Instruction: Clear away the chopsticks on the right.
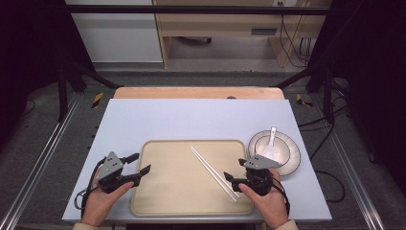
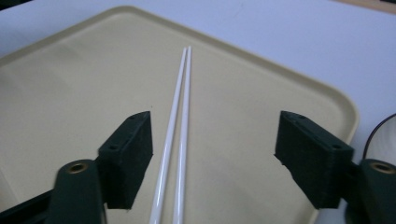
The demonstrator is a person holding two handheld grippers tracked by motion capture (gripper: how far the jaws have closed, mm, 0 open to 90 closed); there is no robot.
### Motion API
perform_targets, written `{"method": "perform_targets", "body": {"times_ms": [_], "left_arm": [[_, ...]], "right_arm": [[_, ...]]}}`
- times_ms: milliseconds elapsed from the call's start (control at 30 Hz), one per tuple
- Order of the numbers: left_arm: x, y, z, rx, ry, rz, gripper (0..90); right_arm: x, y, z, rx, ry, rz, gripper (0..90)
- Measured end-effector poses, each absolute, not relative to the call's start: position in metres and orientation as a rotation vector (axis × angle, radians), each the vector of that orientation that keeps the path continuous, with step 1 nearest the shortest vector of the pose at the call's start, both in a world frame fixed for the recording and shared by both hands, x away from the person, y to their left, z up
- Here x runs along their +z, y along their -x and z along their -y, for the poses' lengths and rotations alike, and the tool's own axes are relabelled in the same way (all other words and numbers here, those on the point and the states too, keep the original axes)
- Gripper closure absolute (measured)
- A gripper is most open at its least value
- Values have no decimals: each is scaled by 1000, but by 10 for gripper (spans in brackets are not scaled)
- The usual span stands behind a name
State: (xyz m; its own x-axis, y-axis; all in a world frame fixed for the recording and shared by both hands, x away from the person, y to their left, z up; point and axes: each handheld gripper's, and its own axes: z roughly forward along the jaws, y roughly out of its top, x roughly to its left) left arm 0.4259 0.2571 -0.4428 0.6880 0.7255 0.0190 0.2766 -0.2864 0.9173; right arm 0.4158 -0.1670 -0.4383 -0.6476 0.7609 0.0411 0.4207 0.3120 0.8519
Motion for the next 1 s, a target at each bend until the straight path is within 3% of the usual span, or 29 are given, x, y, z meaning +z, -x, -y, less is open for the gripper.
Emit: {"method": "perform_targets", "body": {"times_ms": [233,500,1000], "left_arm": [[-442,-447,-217,521,-1939,-764,674],[-448,-465,-174,445,-2019,-762,892],[-459,-469,-120,414,-2176,-718,895]], "right_arm": [[-428,-419,186,1307,-1013,-2128,77],[-416,-417,214,1354,-990,-2018,101],[-424,-402,252,1331,-1077,-1886,112]]}}
